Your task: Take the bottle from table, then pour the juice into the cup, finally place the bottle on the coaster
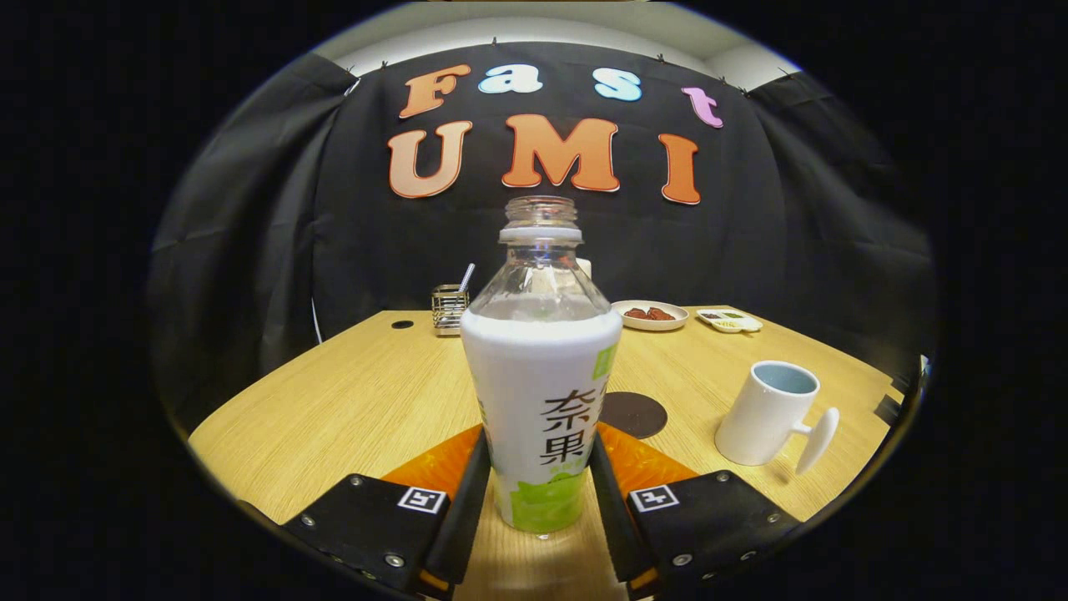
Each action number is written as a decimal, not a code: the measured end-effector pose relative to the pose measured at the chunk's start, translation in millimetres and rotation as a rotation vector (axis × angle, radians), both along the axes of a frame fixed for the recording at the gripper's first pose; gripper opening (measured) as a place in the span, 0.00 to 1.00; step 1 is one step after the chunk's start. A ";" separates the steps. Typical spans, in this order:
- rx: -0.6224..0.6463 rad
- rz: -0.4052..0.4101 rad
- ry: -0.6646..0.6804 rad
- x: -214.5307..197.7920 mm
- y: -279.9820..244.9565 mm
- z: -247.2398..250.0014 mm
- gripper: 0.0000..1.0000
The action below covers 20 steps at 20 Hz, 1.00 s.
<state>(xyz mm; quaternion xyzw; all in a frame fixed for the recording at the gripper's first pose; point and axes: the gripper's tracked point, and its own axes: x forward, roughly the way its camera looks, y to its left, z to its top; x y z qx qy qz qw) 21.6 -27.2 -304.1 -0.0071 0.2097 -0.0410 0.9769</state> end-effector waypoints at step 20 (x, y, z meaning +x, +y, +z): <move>0.677 -0.135 -0.108 42.9 -11.5 34.5 0.57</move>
